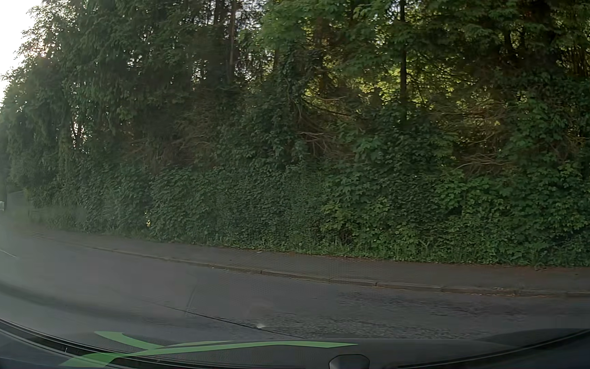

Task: Follow the waypoints while adhering to traffic rules and regulations

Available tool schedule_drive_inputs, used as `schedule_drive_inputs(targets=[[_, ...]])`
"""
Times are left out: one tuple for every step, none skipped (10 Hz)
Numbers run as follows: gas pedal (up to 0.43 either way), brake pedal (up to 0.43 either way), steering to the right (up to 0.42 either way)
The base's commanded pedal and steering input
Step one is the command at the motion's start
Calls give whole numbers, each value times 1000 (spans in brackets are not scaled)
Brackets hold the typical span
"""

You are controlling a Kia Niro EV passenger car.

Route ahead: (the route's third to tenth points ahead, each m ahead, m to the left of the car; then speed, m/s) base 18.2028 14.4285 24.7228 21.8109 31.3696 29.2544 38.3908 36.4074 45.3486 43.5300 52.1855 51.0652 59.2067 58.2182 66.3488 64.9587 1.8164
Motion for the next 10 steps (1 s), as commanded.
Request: schedule_drive_inputs(targets=[[0, 0, -664], [0, 0, -651], [0, 0, -645], [0, 0, -641], [8, 0, -635], [47, 0, -618], [47, 0, -605], [47, 0, -590], [59, 0, -575], [59, 0, -572]])
